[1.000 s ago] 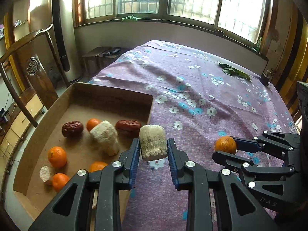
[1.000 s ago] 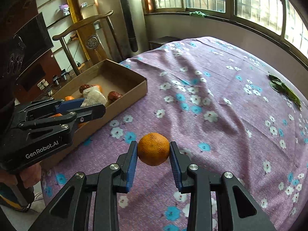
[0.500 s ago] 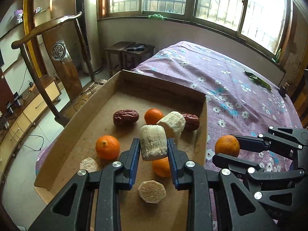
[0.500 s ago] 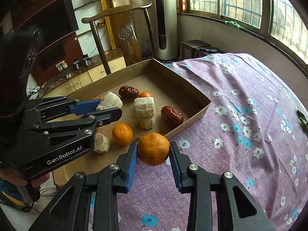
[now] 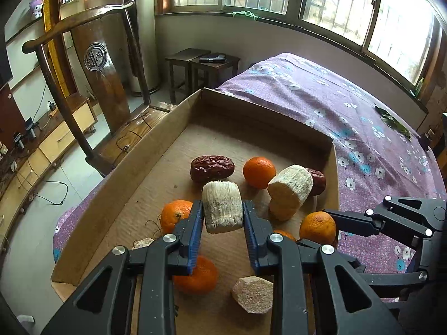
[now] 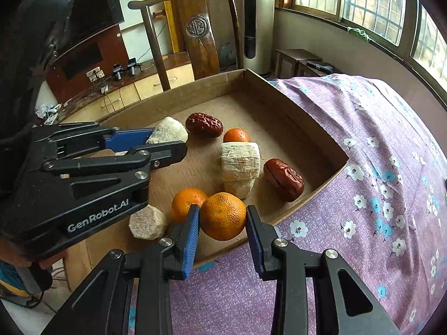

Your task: Organize fruits

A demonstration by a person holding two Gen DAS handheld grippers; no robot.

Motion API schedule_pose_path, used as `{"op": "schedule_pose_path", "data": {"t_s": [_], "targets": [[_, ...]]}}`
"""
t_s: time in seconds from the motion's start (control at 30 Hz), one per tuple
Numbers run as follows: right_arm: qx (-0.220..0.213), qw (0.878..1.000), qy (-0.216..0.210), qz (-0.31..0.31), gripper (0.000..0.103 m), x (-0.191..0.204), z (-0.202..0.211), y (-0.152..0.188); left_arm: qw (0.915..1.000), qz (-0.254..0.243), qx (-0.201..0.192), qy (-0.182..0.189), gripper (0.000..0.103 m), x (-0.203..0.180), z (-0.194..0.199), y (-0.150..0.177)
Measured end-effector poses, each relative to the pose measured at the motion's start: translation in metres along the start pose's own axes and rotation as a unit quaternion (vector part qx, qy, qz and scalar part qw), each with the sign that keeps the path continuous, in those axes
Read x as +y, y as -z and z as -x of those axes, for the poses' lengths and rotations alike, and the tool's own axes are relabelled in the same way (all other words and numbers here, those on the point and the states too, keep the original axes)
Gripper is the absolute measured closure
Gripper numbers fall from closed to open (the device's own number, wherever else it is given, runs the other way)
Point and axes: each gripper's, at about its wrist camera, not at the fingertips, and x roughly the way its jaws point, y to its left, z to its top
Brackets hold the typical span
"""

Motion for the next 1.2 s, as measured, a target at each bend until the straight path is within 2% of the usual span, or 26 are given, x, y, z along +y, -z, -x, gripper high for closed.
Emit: {"op": "schedule_pose_path", "data": {"t_s": [0.1,0.17,0.23,0.27,0.4,0.47,0.57,0.67,0.73,1.0,1.2], "targets": [[-0.007,1.000,-0.007,-0.013,0.066,-0.004,-0.001,-0.002,1.0000,-0.005,0.001,-0.004,0.076,-0.002,-0.003,-0.001],[-0.007,1.000,-0.007,-0.014,0.060,-0.004,-0.001,-0.001,1.0000,-0.004,0.001,-0.006,0.075,-0.002,-0.003,-0.001],[-0.014,1.000,-0.017,-0.022,0.041,-0.004,0.001,0.001,1.0000,-0.004,-0.001,-0.008,0.075,-0.003,-0.003,-0.001],[-0.020,0.999,-0.020,-0.025,0.038,-0.002,0.004,0.002,0.9999,-0.004,-0.002,-0.009,0.074,-0.003,-0.002,-0.001],[-0.021,0.999,-0.018,-0.016,0.036,0.005,0.011,0.006,0.9998,-0.004,-0.011,-0.013,0.056,-0.003,0.002,0.001],[-0.028,0.999,-0.021,-0.022,0.035,0.007,0.018,0.010,0.9997,-0.002,-0.019,-0.017,0.036,-0.003,0.005,0.002],[-0.038,0.999,-0.017,-0.030,0.028,0.006,0.028,0.018,0.9991,-0.001,-0.036,-0.024,0.031,-0.002,0.013,0.004],[-0.050,0.998,-0.010,-0.048,0.024,0.004,0.039,0.026,0.9983,-0.002,-0.051,-0.030,0.020,-0.004,0.022,0.006],[-0.063,0.996,-0.003,-0.062,0.019,0.002,0.047,0.031,0.9975,-0.005,-0.060,-0.037,0.016,-0.006,0.028,0.009],[-0.089,0.989,0.050,-0.108,0.006,-0.002,0.070,0.051,0.9950,-0.002,-0.084,-0.053,0.010,-0.008,0.046,0.022],[-0.079,0.987,0.070,-0.121,0.006,-0.004,0.074,0.058,0.9922,-0.009,-0.105,-0.066,0.010,-0.011,0.062,0.030]]}}
